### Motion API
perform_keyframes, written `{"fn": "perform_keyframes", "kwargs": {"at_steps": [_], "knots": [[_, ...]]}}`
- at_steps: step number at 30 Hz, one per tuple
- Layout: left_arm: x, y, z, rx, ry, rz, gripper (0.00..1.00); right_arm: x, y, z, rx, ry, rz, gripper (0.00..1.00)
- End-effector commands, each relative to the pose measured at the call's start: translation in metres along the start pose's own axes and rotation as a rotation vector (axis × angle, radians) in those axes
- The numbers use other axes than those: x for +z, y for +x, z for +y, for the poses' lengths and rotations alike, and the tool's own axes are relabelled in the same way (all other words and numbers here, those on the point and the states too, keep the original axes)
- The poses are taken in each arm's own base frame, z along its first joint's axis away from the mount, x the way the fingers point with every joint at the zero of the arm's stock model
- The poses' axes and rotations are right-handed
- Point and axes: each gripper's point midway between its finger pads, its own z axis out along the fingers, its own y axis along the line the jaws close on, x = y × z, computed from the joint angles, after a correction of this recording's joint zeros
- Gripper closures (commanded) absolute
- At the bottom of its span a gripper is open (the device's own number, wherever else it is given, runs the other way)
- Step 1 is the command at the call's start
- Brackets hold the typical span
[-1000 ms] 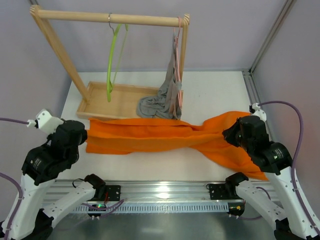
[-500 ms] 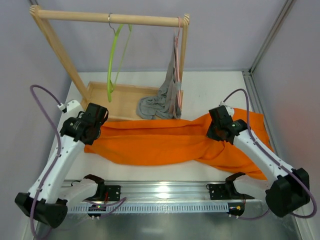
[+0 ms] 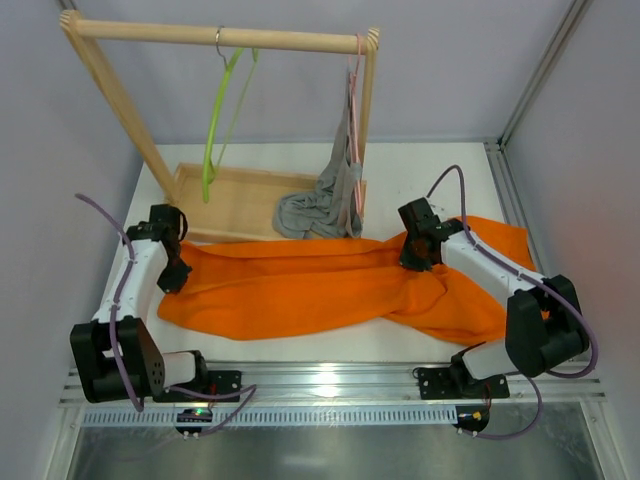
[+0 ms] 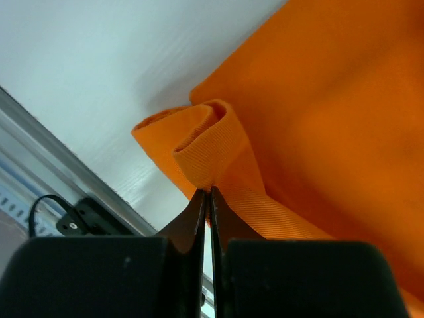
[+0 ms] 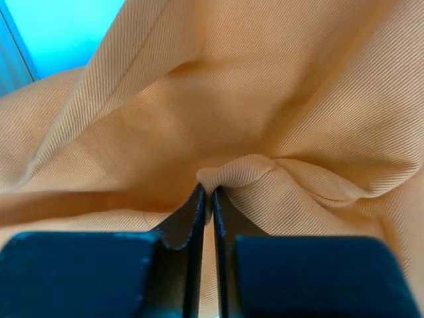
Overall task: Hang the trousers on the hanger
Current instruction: Fold the trousers
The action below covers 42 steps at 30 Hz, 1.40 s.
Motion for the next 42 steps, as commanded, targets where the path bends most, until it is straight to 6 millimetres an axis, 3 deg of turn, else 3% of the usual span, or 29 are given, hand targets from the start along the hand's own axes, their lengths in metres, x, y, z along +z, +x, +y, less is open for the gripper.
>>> {"fn": "perform_keyframes", "kwargs": {"at_steps": [1,2,4,5,6,7,9,12,17,23,28,37,42], "knots": [[0.007,0.007,-0.017,-0.053,0.124,0.074,1.0,-0.009,-0.021,0.018,0.027,-0.052,-0.059,0.85],[0.009,0.006,-0.017,-0.068,0.128,0.082,0.99,-0.009,-0.022,0.018,0.027,-0.053,-0.058,0.83],[0.01,-0.004,-0.013,-0.116,0.129,0.081,0.86,-0.009,-0.024,0.02,0.031,-0.048,-0.057,0.75],[0.009,-0.011,-0.013,-0.136,0.136,0.07,0.77,-0.009,-0.026,0.021,0.036,-0.05,-0.057,0.73],[0.007,-0.019,-0.014,-0.155,0.145,0.053,0.58,-0.01,-0.027,0.024,0.047,-0.059,-0.053,0.71],[0.001,-0.032,-0.017,-0.18,0.166,0.018,0.52,-0.013,-0.031,0.028,0.056,-0.068,-0.057,0.69],[-0.004,-0.058,-0.026,-0.221,0.217,-0.051,0.41,-0.017,-0.037,0.033,0.081,-0.088,-0.068,0.66],[-0.01,-0.088,-0.04,-0.274,0.274,-0.133,0.33,-0.029,-0.063,0.037,0.13,-0.096,-0.129,0.62],[-0.002,-0.108,-0.065,-0.326,0.327,-0.124,0.3,-0.033,-0.087,0.02,0.229,-0.061,-0.156,0.6],[0.025,-0.107,-0.098,-0.357,0.394,-0.036,0.3,-0.023,-0.109,-0.007,0.35,-0.039,-0.163,0.57],[0.042,-0.1,-0.102,-0.324,0.376,-0.009,0.3,0.001,-0.121,-0.021,0.42,-0.003,-0.138,0.56],[0.043,-0.105,-0.103,-0.36,0.384,-0.035,0.3,0.034,-0.146,-0.028,0.388,0.027,-0.123,0.55],[0.051,-0.093,-0.107,-0.399,0.391,0.002,0.39,0.046,-0.156,-0.033,0.386,0.039,-0.11,0.55]]}}
